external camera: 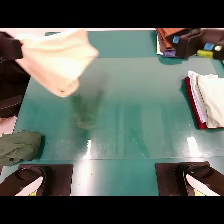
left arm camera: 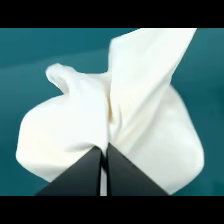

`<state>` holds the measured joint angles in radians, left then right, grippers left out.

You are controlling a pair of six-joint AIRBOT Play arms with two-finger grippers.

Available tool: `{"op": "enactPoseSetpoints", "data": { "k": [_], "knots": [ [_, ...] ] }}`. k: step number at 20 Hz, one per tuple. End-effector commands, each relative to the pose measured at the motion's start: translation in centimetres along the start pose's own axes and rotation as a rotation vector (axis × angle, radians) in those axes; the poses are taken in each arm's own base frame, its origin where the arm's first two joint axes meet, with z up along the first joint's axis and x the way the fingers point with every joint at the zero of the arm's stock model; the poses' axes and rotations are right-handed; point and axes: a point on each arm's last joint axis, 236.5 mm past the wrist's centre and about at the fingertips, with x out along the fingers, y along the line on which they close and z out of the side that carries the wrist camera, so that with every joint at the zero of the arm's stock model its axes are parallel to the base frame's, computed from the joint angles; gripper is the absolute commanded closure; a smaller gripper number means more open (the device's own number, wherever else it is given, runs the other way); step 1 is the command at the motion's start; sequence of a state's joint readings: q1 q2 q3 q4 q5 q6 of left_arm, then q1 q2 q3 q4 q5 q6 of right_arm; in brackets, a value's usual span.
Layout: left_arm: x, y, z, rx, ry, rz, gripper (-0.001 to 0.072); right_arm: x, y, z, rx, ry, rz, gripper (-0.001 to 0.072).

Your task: Fold the shirts.

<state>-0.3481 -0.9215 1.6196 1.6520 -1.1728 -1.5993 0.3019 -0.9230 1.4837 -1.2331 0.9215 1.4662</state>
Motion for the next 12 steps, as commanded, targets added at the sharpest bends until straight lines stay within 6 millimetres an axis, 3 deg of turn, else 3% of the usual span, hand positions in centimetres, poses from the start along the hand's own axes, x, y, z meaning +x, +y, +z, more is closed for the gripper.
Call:
{"op": "enactPoseSetpoints", "data": {
  "k": [1, 4, 6, 8, 9, 10, 12],
  "knots": [
    [0.7, -9.3, 0.5, 0.125, 0.003, -0.215, 0.0686, -1.9, 0.8, 3.2, -0.022, -0.08, 0.007, 0.0695],
    [5.4, -19.2, -3.3, 0.261, 0.107, -0.387, 0.0685, -2.6, 1.1, 4.3, -0.029, -0.108, 0.009, 0.0695],
    [8.1, -27.1, -6.3, 0.336, 0.13, -0.531, 0.0683, -2.5, 1.1, 4.1, -0.029, -0.102, 0.01, 0.0696],
    [10.1, -32.0, -8.3, 0.374, 0.137, -0.603, 0.0641, -2.5, 1.1, 3.9, -0.029, -0.093, 0.011, 0.0695],
    [11.1, -32.5, -8.7, 0.37, 0.152, -0.601, 0.0384, -2.5, 1.1, 3.9, -0.029, -0.093, 0.011, 0.0695],
    [12.1, -31.8, -8.5, 0.342, 0.172, -0.577, 0.0229, -2.5, 1.1, 3.9, -0.029, -0.093, 0.011, 0.0695],
    [13.9, -27.4, -7.3, 0.277, 0.212, -0.496, 0.0228, -2.5, 1.1, 3.8, -0.029, -0.09, 0.011, 0.0695]
  ]
}}
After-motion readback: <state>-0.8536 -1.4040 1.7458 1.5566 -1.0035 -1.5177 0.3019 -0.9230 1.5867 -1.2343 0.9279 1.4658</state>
